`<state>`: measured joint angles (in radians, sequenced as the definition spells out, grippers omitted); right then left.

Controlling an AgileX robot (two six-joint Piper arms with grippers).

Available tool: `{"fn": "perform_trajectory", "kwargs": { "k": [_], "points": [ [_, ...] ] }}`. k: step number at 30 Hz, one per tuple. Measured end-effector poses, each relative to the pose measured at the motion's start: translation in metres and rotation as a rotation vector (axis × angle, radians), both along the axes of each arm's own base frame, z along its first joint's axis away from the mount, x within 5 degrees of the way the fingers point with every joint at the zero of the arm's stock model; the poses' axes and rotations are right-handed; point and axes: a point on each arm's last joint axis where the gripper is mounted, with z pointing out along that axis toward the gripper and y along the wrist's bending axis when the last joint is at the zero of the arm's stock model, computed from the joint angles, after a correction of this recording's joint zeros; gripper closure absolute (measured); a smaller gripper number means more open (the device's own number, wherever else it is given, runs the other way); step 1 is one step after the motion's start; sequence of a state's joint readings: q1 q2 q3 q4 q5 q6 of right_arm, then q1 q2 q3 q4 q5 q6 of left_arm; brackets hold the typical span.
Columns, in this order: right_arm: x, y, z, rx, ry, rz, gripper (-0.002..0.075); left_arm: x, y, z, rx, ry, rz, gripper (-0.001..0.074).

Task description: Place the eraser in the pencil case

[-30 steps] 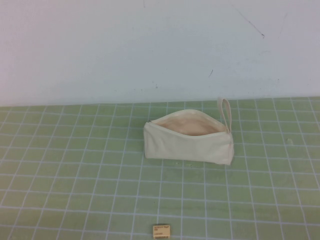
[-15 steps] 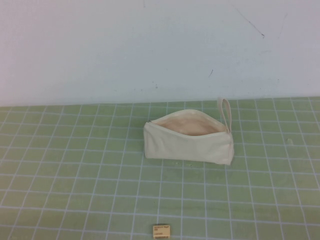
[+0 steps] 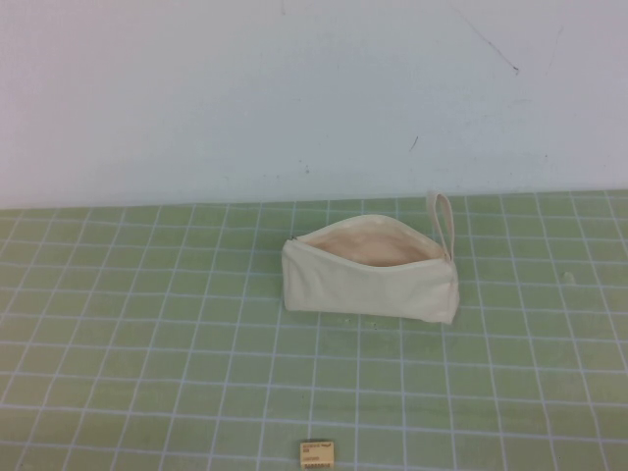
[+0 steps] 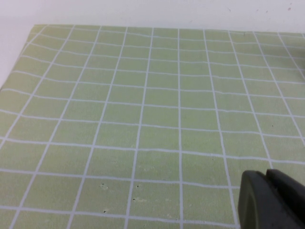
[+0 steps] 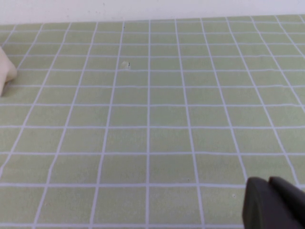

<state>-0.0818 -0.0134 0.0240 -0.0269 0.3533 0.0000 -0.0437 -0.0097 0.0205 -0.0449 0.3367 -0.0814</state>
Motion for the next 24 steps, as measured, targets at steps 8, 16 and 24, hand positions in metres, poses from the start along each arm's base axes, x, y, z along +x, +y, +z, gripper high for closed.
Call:
{"fn": "perform_trajectory", "kwargs": {
  "k": [8,16,24],
  "points": [
    [0.0,0.0,0.0,0.0,0.0,0.0,0.0726,0.0,0.0,0.0,0.0,0.0,0.0,0.0736],
    [0.0,0.0,0.0,0.0,0.0,0.0,0.0726,0.0,0.0,0.0,0.0,0.0,0.0,0.0736],
    [0.0,0.0,0.0,0.0,0.0,0.0,0.0726,0.0018,-0.0008,0.0045,-0.038,-0.066,0.001,0.0736]
  ]
}}
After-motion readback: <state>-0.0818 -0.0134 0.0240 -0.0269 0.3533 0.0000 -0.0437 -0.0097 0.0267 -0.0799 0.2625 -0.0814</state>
